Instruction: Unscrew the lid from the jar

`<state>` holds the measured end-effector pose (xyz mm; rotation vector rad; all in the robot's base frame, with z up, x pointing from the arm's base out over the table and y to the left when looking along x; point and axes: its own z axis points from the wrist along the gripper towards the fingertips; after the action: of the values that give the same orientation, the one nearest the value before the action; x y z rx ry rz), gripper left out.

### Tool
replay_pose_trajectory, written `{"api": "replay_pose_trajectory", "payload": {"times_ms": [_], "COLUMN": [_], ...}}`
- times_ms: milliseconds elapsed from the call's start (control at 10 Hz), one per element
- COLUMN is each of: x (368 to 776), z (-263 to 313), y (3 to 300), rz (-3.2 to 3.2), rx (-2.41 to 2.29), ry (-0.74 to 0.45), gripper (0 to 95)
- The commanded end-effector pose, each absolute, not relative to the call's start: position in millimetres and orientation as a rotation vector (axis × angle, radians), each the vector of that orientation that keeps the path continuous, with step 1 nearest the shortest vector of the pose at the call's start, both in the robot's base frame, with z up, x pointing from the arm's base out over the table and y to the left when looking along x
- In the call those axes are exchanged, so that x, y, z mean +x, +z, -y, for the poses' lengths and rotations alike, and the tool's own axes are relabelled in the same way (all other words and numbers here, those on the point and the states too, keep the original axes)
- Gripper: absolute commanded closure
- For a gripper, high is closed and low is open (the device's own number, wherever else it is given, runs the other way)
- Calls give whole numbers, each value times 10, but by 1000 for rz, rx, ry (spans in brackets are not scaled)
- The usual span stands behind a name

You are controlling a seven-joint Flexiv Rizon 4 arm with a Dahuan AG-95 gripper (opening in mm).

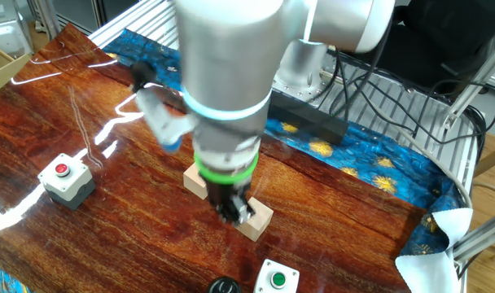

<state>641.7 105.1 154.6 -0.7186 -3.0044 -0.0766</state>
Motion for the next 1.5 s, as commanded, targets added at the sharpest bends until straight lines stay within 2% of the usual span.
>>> {"api": "replay_pose_trajectory", "payload": {"times_ms": [100,900,1500], "x": [6549,7206,7470], "z": [-1125,-1238,-1333], "y": [1578,1559,1489], "rz": [2991,2973,2944], "rx": [-776,-821,-903], "ry": [-80,-71,-78], "gripper": [950,950,950]}}
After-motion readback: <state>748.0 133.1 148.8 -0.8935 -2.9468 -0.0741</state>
